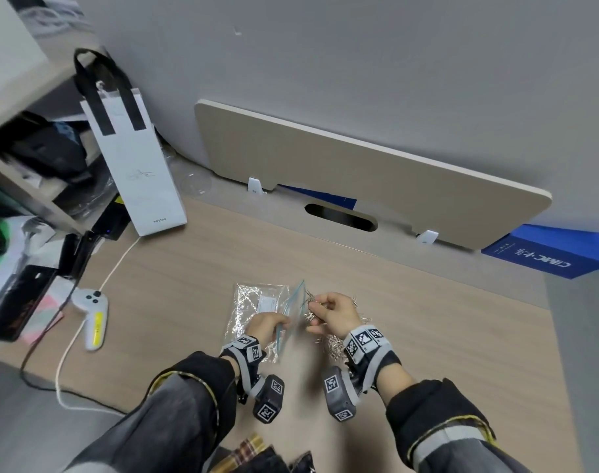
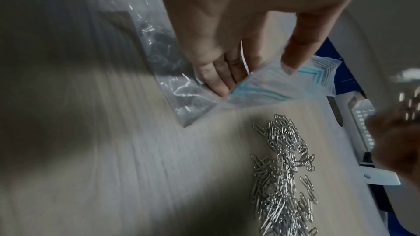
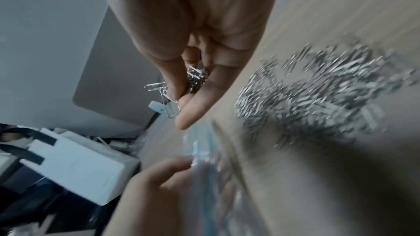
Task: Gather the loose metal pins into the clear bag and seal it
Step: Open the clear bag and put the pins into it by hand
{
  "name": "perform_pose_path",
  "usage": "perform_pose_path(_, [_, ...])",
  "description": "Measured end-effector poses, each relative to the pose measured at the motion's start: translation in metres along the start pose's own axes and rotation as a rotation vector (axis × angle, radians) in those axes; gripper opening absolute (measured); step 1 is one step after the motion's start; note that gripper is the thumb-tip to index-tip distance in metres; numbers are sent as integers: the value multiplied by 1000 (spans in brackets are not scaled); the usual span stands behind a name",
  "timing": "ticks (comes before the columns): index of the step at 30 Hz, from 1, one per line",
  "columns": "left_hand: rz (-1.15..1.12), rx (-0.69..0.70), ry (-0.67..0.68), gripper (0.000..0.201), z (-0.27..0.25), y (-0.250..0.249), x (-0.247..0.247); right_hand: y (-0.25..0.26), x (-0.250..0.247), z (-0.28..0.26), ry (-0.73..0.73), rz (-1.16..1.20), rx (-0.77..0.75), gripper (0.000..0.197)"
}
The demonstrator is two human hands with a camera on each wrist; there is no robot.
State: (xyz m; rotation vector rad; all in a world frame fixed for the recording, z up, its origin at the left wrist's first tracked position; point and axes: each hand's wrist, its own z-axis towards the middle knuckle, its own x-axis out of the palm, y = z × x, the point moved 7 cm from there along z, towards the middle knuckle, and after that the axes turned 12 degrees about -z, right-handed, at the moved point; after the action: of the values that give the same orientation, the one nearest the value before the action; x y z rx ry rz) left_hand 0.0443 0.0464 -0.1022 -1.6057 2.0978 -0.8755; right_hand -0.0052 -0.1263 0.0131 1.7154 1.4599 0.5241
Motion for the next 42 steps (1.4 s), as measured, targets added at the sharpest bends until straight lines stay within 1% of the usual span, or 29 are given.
perform_pose_path(1, [9,7,1,36,0,-1,-1,6,13,-1,27,9,-1,9])
perform_pose_path(4, [28,28,18,24,13,7,-5,10,45,0,80,37,28,6])
perform_pose_path(6, [38,25,12,18,-2,-5,-4,5,55,3,61,14,49,10])
perform_pose_path(7, [24,23,3,13,-10,-10,-4,1,56,4,31,-48,52,8])
perform_pose_path(8, [-9,19,0,13,-19,-15,-2,-2,54,5,-5,-133,51,5])
perform_pose_path(9, [-42,15,-1,14,-30,-22,0,-5,52,5,-37,-228,48,7])
perform_pose_path(11, [-76,20,-10,16,-33,-23,1,-11,42,7,-108,-398,24,12])
perform_pose_path(14, [-107,18,-26,15,-33,-21,0,-13,32,8,-171,-609,-31,8])
perform_pose_path(16, [-127,10,-30,14,-32,-19,1,-10,31,6,-144,-732,-62,10])
perform_pose_path(18, [-130,16,-21,14,-32,-19,3,-6,33,4,-96,-790,-83,8])
perform_pose_path(20, [-134,12,-25,14,-31,-20,2,-5,37,5,-31,-807,-87,7])
perform_pose_path(22, [-140,12,-29,14,-31,-20,3,-5,40,7,22,-784,-82,18])
perform_pose_path(24, [-135,15,-34,14,-33,-22,3,-1,37,7,25,-696,-103,25])
perform_pose_path(27, [-123,20,-34,14,-32,-21,4,4,16,7,-79,-477,-109,35])
perform_pose_path(29, [-106,17,-24,16,-29,-20,4,0,-8,9,-210,-335,-94,40])
perform_pose_path(30, [-94,12,-13,18,-27,-19,5,-5,-21,10,-293,-334,-86,38])
perform_pose_path(31, [-77,8,-5,21,-27,-19,6,-9,-35,9,-362,-414,-72,32])
perform_pose_path(32, [-59,9,-1,23,-26,-19,6,-14,-45,8,-393,-544,-51,26])
perform_pose_path(33, [-37,12,3,22,-27,-19,7,-19,-52,7,-386,-706,-20,26])
perform_pose_path(35, [-4,27,1,17,-27,-20,9,-31,-58,9,-306,-965,-5,44])
perform_pose_path(37, [15,40,2,12,-30,-23,12,-31,-53,13,-231,-1106,-87,55])
perform_pose_path(40, [24,56,-12,14,-31,-25,14,-22,-32,26,-125,-1263,-259,58])
perform_pose_path(42, [-2,46,-39,19,-32,-25,11,-19,-14,33,-48,-1340,-322,60])
